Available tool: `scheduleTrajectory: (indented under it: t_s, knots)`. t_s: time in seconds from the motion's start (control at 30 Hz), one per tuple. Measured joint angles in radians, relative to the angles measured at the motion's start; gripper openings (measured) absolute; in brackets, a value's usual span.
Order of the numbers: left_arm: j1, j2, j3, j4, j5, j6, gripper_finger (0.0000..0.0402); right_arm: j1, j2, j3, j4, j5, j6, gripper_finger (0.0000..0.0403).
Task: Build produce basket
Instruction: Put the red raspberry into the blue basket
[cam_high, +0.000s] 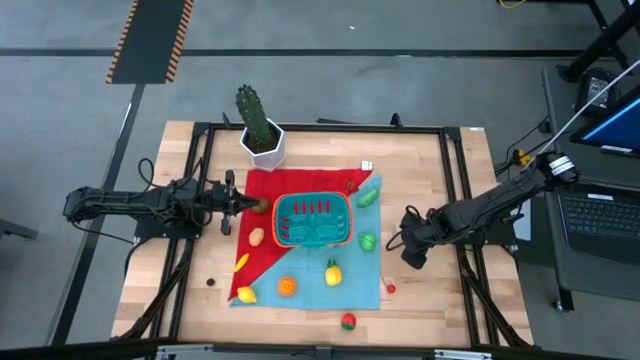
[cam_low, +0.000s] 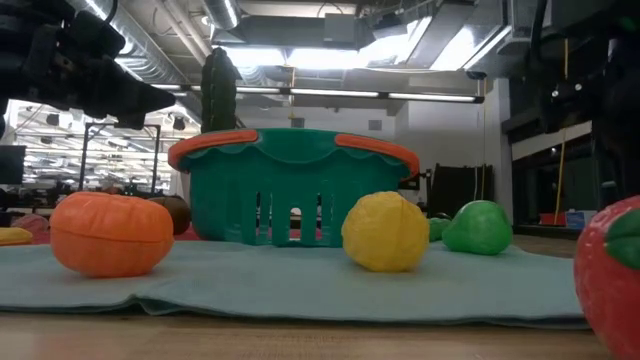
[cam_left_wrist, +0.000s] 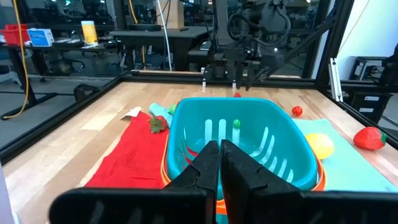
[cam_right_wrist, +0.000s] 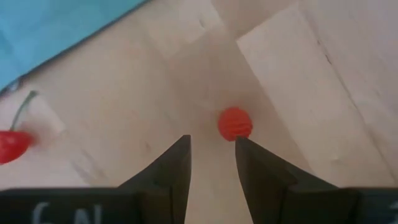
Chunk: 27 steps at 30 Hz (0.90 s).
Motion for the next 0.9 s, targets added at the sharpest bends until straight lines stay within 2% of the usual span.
scheduleTrajectory:
  t_s: [0.3,0.9]
  knots:
    - [0.000,0.000,0.000,-0.025,-0.002,0.000,0.0008,0.000,-0.002,-0.056,0.081,0.025,0.022,0.0127]
    - [0.000,0.000,0.000,-0.025,-0.003,0.001,0.0008,0.000,0.000,-0.068,0.086,0.077,0.022,0.0127]
